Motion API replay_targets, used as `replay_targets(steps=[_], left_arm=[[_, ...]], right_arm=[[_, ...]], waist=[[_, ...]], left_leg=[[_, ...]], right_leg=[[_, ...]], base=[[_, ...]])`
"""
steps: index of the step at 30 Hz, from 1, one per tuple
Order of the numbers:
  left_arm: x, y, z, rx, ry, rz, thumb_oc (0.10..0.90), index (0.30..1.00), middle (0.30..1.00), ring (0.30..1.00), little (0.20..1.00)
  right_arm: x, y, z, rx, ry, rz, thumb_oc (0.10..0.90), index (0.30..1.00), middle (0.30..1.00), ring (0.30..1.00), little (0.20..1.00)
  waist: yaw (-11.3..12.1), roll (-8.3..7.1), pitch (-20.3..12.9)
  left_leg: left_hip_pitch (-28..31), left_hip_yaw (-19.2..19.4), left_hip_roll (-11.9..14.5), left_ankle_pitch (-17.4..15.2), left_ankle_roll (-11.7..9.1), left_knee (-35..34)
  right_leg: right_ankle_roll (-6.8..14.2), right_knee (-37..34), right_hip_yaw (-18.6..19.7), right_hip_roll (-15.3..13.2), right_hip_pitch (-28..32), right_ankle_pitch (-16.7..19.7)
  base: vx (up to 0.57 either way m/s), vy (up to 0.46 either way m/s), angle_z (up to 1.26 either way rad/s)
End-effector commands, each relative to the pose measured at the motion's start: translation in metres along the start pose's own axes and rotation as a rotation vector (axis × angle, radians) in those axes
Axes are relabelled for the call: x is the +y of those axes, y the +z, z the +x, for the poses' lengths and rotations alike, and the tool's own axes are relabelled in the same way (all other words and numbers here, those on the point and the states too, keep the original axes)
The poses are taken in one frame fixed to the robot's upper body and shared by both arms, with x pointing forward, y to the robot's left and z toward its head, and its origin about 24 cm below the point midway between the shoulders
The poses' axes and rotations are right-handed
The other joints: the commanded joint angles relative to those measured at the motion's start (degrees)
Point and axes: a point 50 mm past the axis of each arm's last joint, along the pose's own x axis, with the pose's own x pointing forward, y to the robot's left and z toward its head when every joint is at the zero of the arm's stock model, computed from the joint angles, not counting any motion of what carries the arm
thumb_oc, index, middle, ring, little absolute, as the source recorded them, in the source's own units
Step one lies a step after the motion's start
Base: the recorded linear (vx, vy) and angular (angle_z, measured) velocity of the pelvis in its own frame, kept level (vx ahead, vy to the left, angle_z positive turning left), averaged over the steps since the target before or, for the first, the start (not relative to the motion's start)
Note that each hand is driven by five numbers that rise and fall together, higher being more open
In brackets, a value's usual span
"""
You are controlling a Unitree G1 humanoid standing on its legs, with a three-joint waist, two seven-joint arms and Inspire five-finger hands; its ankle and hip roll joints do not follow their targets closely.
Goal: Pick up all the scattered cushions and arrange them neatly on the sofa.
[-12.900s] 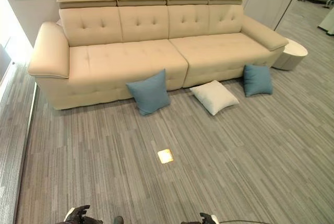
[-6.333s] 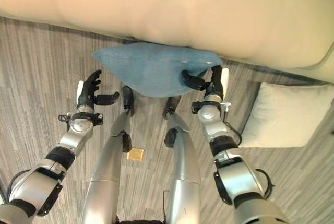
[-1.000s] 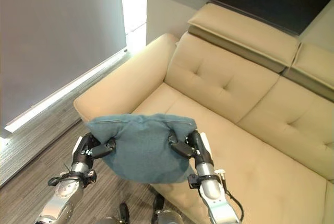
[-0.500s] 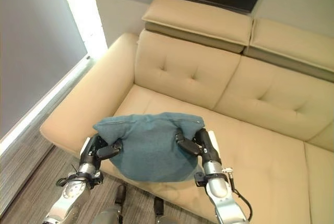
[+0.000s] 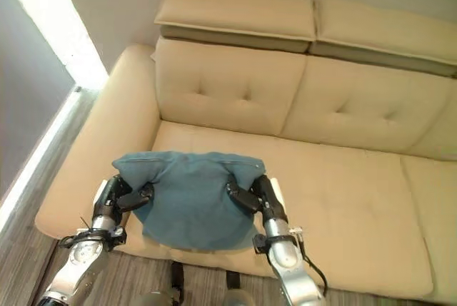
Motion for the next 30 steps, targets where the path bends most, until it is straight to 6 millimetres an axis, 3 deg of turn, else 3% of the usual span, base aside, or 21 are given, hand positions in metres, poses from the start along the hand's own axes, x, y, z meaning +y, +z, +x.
replay_targets(steps=[1, 8, 12, 15, 16, 17, 19, 20, 22, 23, 24, 25, 28, 30], left_arm=[[-0.032, 0.062, 0.004, -0.351, -0.116, -0.039, 0.4, 0.3, 0.3, 0.3, 0.3], [-0.044, 0.068, 0.014, -0.373, -0.087, -0.076, 0.4, 0.3, 0.3, 0.3, 0.3], [-0.05, 0.081, 0.024, -0.417, -0.07, -0.059, 0.4, 0.3, 0.3, 0.3, 0.3], [-0.057, 0.11, 0.045, -0.514, -0.039, -0.004, 0.4, 0.3, 0.3, 0.3, 0.3], [-0.06, 0.131, 0.056, -0.578, -0.023, 0.02, 0.4, 0.3, 0.3, 0.3, 0.3], [-0.06, 0.132, 0.056, -0.58, -0.022, 0.019, 0.4, 0.3, 0.3, 0.3, 0.3], [-0.068, 0.171, 0.069, -0.694, -0.01, 0.021, 0.4, 0.3, 0.3, 0.3, 0.3], [-0.068, 0.172, 0.069, -0.697, -0.01, 0.02, 0.4, 0.3, 0.3, 0.3, 0.3], [-0.072, 0.202, 0.075, -0.776, 0.007, 0.006, 0.4, 0.3, 0.3, 0.3, 0.3], [-0.073, 0.203, 0.076, -0.779, 0.007, 0.005, 0.4, 0.3, 0.3, 0.3, 0.3], [-0.071, 0.224, 0.081, -0.825, 0.028, 0.006, 0.4, 0.3, 0.3, 0.3, 0.3], [-0.071, 0.226, 0.081, -0.828, 0.029, 0.005, 0.4, 0.3, 0.3, 0.3, 0.3], [-0.066, 0.26, 0.092, -0.878, 0.067, 0.029, 0.4, 0.3, 0.3, 0.3, 0.3], [-0.064, 0.268, 0.095, -0.886, 0.081, 0.046, 0.4, 0.3, 0.3, 0.3, 0.3]], right_arm=[[-0.005, 0.08, 0.015, -0.42, -0.054, 0.083, 0.4, 0.3, 0.3, 0.3, 0.3], [-0.012, 0.094, 0.024, -0.471, -0.118, 0.065, 0.4, 0.3, 0.3, 0.3, 0.3], [-0.011, 0.104, 0.033, -0.502, -0.134, 0.05, 0.4, 0.3, 0.3, 0.3, 0.3], [-0.009, 0.124, 0.049, -0.558, -0.165, 0.029, 0.4, 0.3, 0.3, 0.3, 0.3], [-0.008, 0.142, 0.059, -0.612, -0.179, 0.014, 0.4, 0.3, 0.3, 0.3, 0.3], [-0.008, 0.143, 0.059, -0.615, -0.18, 0.014, 0.4, 0.3, 0.3, 0.3, 0.3], [-0.008, 0.176, 0.072, -0.712, -0.213, -0.007, 0.4, 0.3, 0.3, 0.3, 0.3], [-0.008, 0.177, 0.072, -0.714, -0.214, -0.007, 0.4, 0.3, 0.3, 0.3, 0.3], [-0.01, 0.201, 0.081, -0.772, -0.253, -0.02, 0.4, 0.3, 0.3, 0.3, 0.3], [-0.01, 0.202, 0.081, -0.774, -0.254, -0.02, 0.4, 0.3, 0.3, 0.3, 0.3], [-0.015, 0.221, 0.088, -0.815, -0.29, -0.036, 0.4, 0.3, 0.3, 0.3, 0.3], [-0.015, 0.222, 0.089, -0.818, -0.291, -0.035, 0.4, 0.3, 0.3, 0.3, 0.3], [-0.028, 0.256, 0.098, -0.877, -0.365, -0.076, 0.4, 0.3, 0.3, 0.3, 0.3], [-0.033, 0.266, 0.1, -0.894, -0.39, -0.088, 0.4, 0.3, 0.3, 0.3, 0.3]], waist=[[0.1, 0.66, -4.8], [-0.4, 1.58, -7.8], [-0.6, 2.16, -8.2], [-0.9, 2.9, -8.2], [-1.0, 3.23, -7.8], [-1.0, 3.24, -7.7], [-1.0, 3.79, -6.6], [-1.0, 3.79, -6.5], [-1.0, 4.11, -5.3], [-1.0, 4.11, -5.2], [-1.1, 4.29, -4.1], [-1.1, 4.28, -4.0], [-1.3, 4.55, -2.3], [-1.3, 4.53, -2.1]], left_leg=[[-1.9, -4.4, 1.6, -8.5, -2.4, 5.1], [0.2, -4.5, 2.2, -7.2, -3.7, 0.7], [1.2, -4.7, 2.4, -7.2, -4.2, 0.1], [1.0, -4.9, 2.6, -7.3, -4.7, 0.1], [0.6, -5.0, 2.7, -7.1, -4.9, 0.1], [0.6, -5.0, 2.7, -7.1, -4.9, 0.1], [-0.6, -5.2, 2.8, -6.6, -5.2, 0.1], [-0.7, -5.2, 2.8, -6.6, -5.2, 0.1], [-2.5, -5.6, 2.8, -6.1, -5.4, 0.1], [-2.6, -5.7, 2.8, -6.1, -5.4, 0.1], [-4.2, -5.9, 2.8, -5.7, -5.5, 0.1], [-4.3, -5.9, 2.8, -5.6, -5.5, 0.1], [-8.6, -6.6, 2.2, -4.1, -5.5, 0.1], [-9.9, -6.7, 2.0, -3.7, -5.6, 0.1]], right_leg=[[0.6, -0.1, -3.4, 0.4, -0.6, -2.3], [-0.2, -7.2, -6.1, 1.3, 3.5, -0.9], [-0.4, -9.2, -6.8, 1.7, 5.6, -1.1], [-0.4, -9.6, -7.1, 1.9, 6.2, -1.7], [-0.4, -9.6, -7.3, 1.9, 5.9, -1.8], [-0.4, -9.6, -7.3, 1.9, 5.9, -1.8], [-0.3, -9.6, -7.3, 2.0, 4.8, -1.9], [-0.3, -9.6, -7.3, 2.0, 4.7, -1.9], [-0.2, -9.6, -7.0, 2.1, 3.2, -1.7], [-0.2, -9.6, -7.0, 2.1, 3.2, -1.6], [-0.1, -9.6, -6.5, 2.1, 1.4, -1.3], [-0.1, -9.6, -6.5, 2.1, 1.3, -1.2], [-0.3, -8.9, -5.0, 2.4, -3.3, -0.1], [-0.3, -8.5, -4.6, 2.5, -4.7, 0.2]], base=[[0.13, -0.092, -0.04], [0.12, -0.067, 0.1], [0.09, -0.036, 0.1], [0.04, -0.015, 0.08], [0.0, -0.003, 0.08], [-0.03, -0.005, 0.07], [-0.07, 0.009, 0.05], [-0.07, 0.007, 0.05], [-0.06, 0.003, 0.04], [-0.1, 0.008, 0.02], [-0.07, 0.004, 0.01], [-0.13, 0.008, 0.01], [-0.08, 0.009, 0.04], [-0.05, 0.002, 0.01]])
